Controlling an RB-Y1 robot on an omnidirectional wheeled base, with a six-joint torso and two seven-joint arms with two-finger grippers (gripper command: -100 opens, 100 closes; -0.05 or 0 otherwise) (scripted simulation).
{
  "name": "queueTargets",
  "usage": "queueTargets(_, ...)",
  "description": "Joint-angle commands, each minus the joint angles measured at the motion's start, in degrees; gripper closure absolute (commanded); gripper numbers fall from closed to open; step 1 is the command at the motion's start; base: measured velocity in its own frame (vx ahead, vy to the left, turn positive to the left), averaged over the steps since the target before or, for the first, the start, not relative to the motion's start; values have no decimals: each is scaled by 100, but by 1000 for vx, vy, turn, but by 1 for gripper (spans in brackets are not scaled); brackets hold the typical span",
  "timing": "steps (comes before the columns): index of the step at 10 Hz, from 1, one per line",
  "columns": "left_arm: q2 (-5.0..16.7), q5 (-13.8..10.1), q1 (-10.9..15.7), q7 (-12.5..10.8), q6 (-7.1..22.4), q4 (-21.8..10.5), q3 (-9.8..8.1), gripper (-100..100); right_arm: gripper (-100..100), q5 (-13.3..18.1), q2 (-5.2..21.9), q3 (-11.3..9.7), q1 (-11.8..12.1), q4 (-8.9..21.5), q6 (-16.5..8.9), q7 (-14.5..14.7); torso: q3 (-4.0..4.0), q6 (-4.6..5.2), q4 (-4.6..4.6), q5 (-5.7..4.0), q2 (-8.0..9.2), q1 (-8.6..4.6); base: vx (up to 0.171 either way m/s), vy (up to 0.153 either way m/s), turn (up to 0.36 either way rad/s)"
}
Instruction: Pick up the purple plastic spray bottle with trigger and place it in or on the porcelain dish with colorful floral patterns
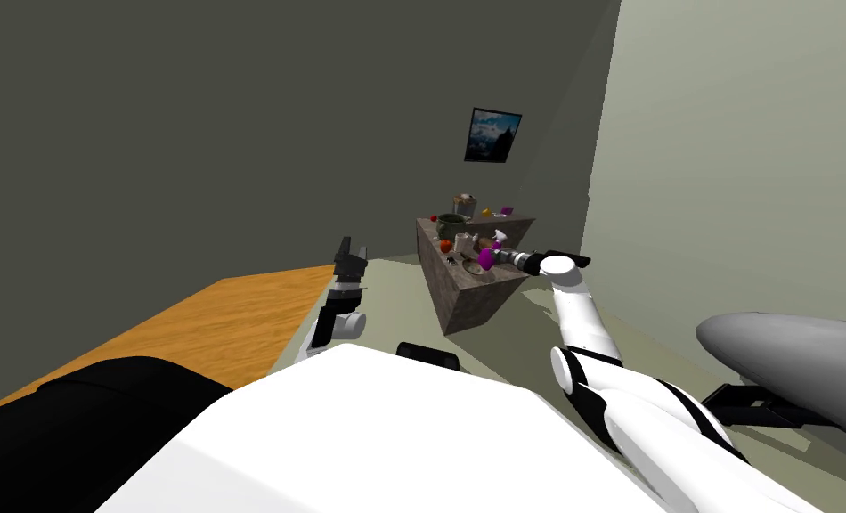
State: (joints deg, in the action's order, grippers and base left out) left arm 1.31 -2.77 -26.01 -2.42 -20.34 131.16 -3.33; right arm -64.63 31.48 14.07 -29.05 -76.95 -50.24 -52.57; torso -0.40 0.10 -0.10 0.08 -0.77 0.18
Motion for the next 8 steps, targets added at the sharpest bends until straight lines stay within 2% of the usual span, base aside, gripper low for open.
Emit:
queueTargets(1, 0, 0, 0, 0, 0, 0, 0, 0, 100, -68, 125, -30, 37, 1, -161, -2, 0, 0, 0, 0, 0, 0, 196, 67, -38)
queueTargets(5, 0, 0, 0, 0, 0, 0, 0, 0, 100, -276, 481, -126, 208, 12, -597, 37, -11, -8, -9, -3, -13, 1, 213, 57, -45)
queueTargets(6, 0, 0, 0, 0, 0, 0, 0, 0, 100, -257, 446, -98, 209, -18, -533, 38, -12, -11, -9, -2, -14, 0, 92, 26, -15)
queueTargets(7, 0, 0, 1, 0, 0, 0, 0, 0, -100, -258, 456, -99, 210, -24, -555, 31, 3, -14, -5, -5, 17, -9, 17, 5, 5)
queueTargets(8, 0, 0, 2, 0, 0, 0, 0, 0, -100, -258, 454, -99, 208, -24, -551, 32, 21, -12, 2, -7, 45, -17, 9, 2, 1)
